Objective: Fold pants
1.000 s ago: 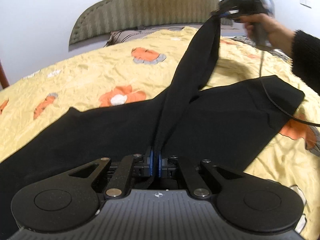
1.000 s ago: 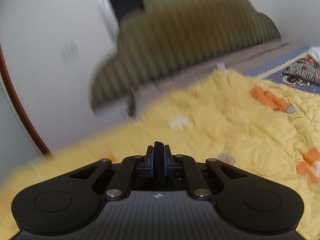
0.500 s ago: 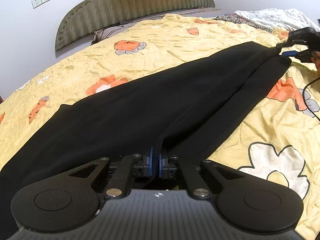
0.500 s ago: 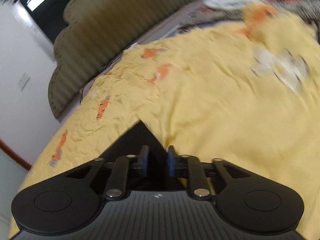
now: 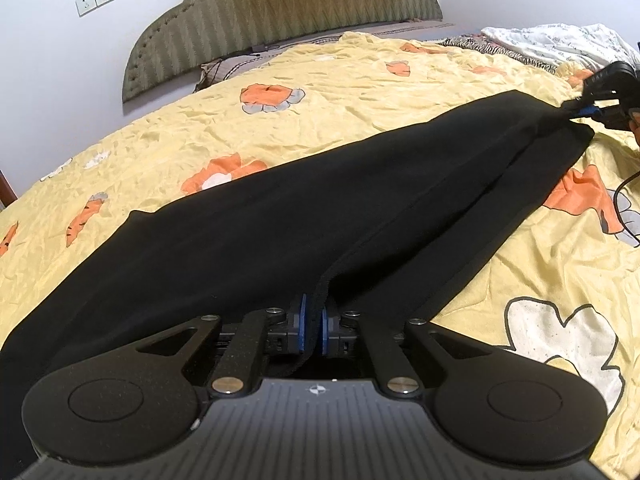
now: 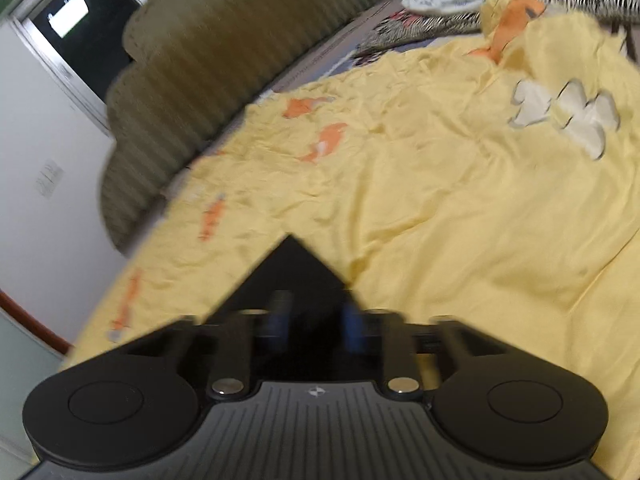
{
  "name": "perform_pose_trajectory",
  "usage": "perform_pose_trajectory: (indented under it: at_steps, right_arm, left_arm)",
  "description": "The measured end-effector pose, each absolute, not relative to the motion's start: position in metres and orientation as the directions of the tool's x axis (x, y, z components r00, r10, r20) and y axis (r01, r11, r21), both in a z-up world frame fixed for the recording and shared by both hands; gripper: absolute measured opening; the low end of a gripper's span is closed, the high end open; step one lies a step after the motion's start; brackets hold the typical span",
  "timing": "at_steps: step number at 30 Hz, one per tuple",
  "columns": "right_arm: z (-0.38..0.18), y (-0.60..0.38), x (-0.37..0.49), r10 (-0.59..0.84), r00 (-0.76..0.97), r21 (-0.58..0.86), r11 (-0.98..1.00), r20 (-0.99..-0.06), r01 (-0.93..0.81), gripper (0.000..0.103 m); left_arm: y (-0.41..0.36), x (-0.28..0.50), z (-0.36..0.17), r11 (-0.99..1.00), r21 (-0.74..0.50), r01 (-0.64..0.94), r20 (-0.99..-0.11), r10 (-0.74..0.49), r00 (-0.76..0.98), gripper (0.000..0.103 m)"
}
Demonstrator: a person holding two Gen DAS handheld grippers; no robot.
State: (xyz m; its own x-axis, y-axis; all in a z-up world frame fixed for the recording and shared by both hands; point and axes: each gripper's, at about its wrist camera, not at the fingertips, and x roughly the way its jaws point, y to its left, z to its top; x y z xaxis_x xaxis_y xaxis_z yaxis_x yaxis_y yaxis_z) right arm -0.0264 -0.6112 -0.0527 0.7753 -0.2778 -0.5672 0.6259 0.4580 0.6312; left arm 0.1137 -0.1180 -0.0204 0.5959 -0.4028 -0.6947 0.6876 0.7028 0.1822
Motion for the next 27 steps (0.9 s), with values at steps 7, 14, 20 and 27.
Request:
perform_pose_trajectory:
  at_steps: [7, 14, 20, 27]
  right_arm:
    - [-0.044, -0.599, -0.055, -0.322, 0.766, 0.576, 0.515, -0.557, 0.635, 0.007]
    - [-0.031, -0.57, -0.048, -0.549, 0.586, 0.312, 0.514, -0.596, 0.799, 0.02]
    - [-0.008, -0.486, 0.014, -0.162, 0.781, 0.244, 0.894, -0.603, 0.375, 0.052]
    - [-0.01, -0.423, 0.054, -0.388, 0.694, -0.174, 0.916, -0.606, 0.36, 0.066]
  left_arm:
    - [-0.095, 0.11, -0.007, 0.71, 0.153, 0.688, -0.687, -0.424, 0.59, 0.007]
    - [-0.094, 0.102, -0.012, 0.673, 0.222, 0.705, -0.707, -0.387, 0.592, 0.024]
    - [-0.077, 0.106, 0.024, 0.705, 0.052, 0.708, -0.64, -0.52, 0.565, 0.049]
    - [-0.046, 0.14, 0.023, 0.857, 0.067, 0.511, -0.687, -0.332, 0.647, 0.052]
